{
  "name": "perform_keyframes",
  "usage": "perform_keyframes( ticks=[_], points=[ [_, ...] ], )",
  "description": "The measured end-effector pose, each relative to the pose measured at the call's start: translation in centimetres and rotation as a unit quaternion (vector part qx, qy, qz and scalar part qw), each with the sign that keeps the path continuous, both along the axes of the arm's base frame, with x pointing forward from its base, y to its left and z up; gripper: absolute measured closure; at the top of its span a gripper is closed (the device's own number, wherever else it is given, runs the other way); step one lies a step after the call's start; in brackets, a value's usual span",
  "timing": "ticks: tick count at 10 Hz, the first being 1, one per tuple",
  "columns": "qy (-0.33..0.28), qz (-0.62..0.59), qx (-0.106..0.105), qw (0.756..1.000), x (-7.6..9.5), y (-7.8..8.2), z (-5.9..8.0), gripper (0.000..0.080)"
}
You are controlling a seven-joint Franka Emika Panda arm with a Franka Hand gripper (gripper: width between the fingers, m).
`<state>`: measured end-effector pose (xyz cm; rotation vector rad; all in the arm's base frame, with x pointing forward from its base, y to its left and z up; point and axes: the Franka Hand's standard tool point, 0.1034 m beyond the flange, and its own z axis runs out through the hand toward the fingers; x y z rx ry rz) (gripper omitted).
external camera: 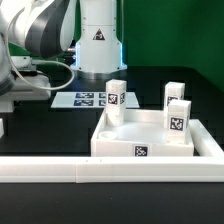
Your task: Assemble square table
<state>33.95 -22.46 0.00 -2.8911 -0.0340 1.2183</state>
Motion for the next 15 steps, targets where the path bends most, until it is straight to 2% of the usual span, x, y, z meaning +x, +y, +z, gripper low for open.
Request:
perform_keyframes(
  ticks=[4, 6, 10, 11, 13, 15],
  points=[
    [0.002, 0.0, 0.003, 1.0, 0.2, 0.5, 0.2, 0.0534],
    [0.011, -0.006, 0.021, 1.0, 1.8, 3.2, 2.4, 0.0534],
    [0.005, -0.011, 0.008, 1.0, 4.9, 6.4, 5.9, 0.0532],
    [0.0, -0.008, 0.009, 1.0, 5.1, 6.5, 6.2, 0.0532],
    [-0.017, -0.004, 0.007, 1.0, 5.4, 6.3, 5.8, 0.0532],
    [-0.087, 0.006, 0.003, 0.996, 6.1, 6.0, 5.5, 0.0532]
  ],
)
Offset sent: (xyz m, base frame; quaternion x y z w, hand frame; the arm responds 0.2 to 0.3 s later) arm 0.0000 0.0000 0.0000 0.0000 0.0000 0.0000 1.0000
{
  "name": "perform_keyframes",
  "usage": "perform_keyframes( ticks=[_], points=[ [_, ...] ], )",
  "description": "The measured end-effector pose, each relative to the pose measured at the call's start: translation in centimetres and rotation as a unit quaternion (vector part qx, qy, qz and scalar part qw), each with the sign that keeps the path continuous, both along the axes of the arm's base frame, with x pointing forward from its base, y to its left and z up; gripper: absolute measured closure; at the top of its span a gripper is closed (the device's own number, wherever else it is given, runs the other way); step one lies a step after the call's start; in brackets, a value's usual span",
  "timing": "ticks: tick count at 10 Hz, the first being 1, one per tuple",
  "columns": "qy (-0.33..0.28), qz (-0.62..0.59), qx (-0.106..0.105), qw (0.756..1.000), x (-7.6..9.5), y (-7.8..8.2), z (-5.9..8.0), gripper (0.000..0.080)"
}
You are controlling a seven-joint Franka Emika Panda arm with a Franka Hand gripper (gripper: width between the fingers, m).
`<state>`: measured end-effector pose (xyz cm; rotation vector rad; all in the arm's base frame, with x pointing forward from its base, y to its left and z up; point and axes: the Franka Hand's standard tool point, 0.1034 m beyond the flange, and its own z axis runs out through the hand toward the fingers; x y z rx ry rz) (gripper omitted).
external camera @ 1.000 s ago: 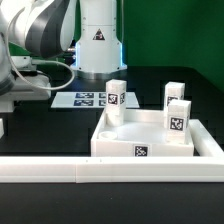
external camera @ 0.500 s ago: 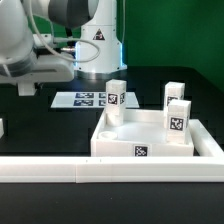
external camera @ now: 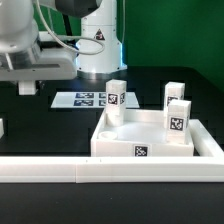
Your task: Assemble square table
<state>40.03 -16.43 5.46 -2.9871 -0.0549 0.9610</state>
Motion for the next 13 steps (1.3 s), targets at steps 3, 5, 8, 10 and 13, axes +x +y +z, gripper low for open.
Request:
perform_keyframes(
  ticks=[3, 5, 8, 10, 13],
  points=[
    [-0.076, -0.021, 0.007, 0.997, 1.2, 1.3, 0.4, 0.0532],
    [-0.135, -0.029, 0.008, 0.99, 3.4, 2.6, 1.4, 0.0532],
    [-0.229, -0.032, 0.009, 0.973, 6.6, 4.8, 3.4, 0.0532],
    [-0.28, -0.02, -0.006, 0.96, 6.3, 3.7, 2.8, 0.0532],
    [-0.359, -0.007, -0.035, 0.933, 5.8, 2.7, 2.7, 0.0532]
  ],
)
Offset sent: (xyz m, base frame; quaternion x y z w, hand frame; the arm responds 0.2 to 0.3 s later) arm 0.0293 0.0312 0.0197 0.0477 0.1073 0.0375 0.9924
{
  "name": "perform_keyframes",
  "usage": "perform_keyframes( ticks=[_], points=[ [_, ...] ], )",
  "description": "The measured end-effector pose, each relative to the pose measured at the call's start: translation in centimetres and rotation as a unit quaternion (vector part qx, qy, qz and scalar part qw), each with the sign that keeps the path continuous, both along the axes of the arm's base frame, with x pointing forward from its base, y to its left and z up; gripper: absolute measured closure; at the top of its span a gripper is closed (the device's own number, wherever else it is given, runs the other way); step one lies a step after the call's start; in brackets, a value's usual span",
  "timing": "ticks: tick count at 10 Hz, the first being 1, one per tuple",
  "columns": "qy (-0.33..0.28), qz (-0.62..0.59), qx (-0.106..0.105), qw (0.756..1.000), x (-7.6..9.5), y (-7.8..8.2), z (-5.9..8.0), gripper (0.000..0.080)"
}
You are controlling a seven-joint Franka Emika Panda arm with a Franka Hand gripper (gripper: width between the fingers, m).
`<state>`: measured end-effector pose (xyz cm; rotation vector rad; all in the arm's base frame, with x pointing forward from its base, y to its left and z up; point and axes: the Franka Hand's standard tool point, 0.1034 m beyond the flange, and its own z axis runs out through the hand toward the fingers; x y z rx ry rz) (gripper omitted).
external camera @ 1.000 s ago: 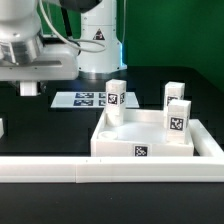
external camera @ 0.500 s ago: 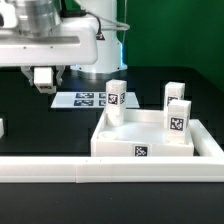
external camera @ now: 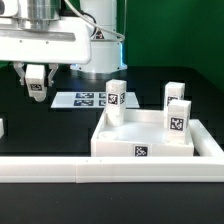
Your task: Assemble square table
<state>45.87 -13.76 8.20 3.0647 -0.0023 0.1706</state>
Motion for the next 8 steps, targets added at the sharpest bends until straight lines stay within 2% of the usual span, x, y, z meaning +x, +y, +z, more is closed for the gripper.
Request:
perform_keyframes(
  ticks=[1, 2, 4, 6, 8],
  points=[
    [-0.013, -0.01, 0.005, 1.0, 0.6, 1.1, 0.4, 0.0532],
    [-0.004, -0.014, 0.021, 1.0, 1.4, 2.7, 0.6, 0.0532],
    [-0.02, -0.017, 0.026, 0.999, 3.2, 4.5, 1.4, 0.0532],
    [-0.056, 0.005, 0.024, 0.998, 5.5, 8.0, 2.0, 0.0532],
    [-0.065, 0.012, 0.018, 0.998, 5.9, 8.2, 2.0, 0.0532]
  ],
)
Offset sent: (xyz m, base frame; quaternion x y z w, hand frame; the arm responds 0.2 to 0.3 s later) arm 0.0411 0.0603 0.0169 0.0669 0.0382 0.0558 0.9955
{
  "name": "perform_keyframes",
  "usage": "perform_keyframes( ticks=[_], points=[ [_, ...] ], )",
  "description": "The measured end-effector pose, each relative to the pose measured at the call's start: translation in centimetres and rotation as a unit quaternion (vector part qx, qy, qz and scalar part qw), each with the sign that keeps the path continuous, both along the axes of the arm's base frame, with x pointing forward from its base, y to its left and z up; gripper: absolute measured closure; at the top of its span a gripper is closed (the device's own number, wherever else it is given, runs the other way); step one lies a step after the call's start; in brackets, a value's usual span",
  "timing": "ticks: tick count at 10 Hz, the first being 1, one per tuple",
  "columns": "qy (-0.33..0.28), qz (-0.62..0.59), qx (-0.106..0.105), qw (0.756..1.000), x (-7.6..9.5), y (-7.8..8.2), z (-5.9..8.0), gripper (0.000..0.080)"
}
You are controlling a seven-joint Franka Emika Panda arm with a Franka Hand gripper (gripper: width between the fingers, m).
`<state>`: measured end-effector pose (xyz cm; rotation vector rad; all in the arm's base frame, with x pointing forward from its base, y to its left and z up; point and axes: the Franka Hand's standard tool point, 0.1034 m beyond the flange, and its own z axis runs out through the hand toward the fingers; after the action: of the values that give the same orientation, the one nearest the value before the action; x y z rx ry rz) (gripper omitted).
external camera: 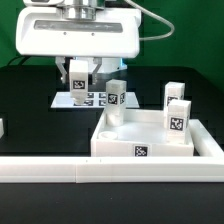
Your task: Assemble square table
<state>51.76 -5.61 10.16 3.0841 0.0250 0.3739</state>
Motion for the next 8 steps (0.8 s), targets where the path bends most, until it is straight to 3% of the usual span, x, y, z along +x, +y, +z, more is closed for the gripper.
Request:
perform_keyframes(
  ticks=[4, 8],
  points=[
    [0.001, -0.001, 0.001, 1.0, 0.0, 0.1, -0.1, 0.0531],
    [-0.018, 0.001, 0.015, 1.0, 3.7, 3.8, 0.4, 0.0531]
  ],
)
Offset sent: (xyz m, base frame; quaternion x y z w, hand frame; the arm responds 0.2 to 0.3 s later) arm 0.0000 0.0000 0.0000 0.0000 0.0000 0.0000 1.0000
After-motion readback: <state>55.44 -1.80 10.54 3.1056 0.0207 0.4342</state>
